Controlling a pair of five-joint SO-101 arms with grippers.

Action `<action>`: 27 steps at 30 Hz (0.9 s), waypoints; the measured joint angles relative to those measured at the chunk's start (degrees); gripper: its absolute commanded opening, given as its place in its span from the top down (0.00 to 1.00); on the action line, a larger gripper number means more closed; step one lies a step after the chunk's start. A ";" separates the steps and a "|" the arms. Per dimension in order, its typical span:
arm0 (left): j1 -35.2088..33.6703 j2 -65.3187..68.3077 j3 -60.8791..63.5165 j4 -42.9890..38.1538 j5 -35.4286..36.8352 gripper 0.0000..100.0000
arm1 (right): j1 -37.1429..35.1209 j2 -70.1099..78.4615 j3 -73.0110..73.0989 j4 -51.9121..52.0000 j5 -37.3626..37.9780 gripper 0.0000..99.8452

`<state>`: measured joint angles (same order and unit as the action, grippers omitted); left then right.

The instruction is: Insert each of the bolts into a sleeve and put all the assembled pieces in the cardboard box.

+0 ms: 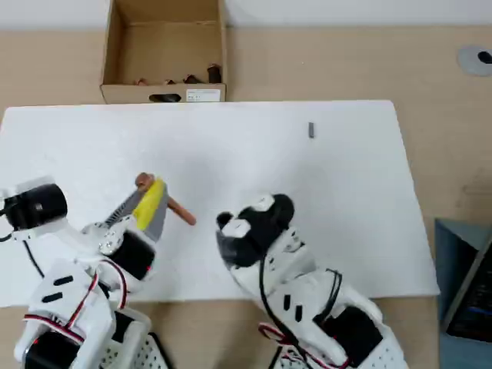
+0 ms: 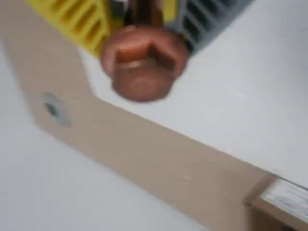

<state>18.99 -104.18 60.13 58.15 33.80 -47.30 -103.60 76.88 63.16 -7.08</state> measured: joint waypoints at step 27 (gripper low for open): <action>4.40 0.09 5.19 -0.18 -3.69 1.00 | -4.75 0.00 1.67 -0.26 5.19 0.99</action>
<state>23.38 -104.09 65.32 57.98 30.11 -52.04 -103.60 78.55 62.90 -1.89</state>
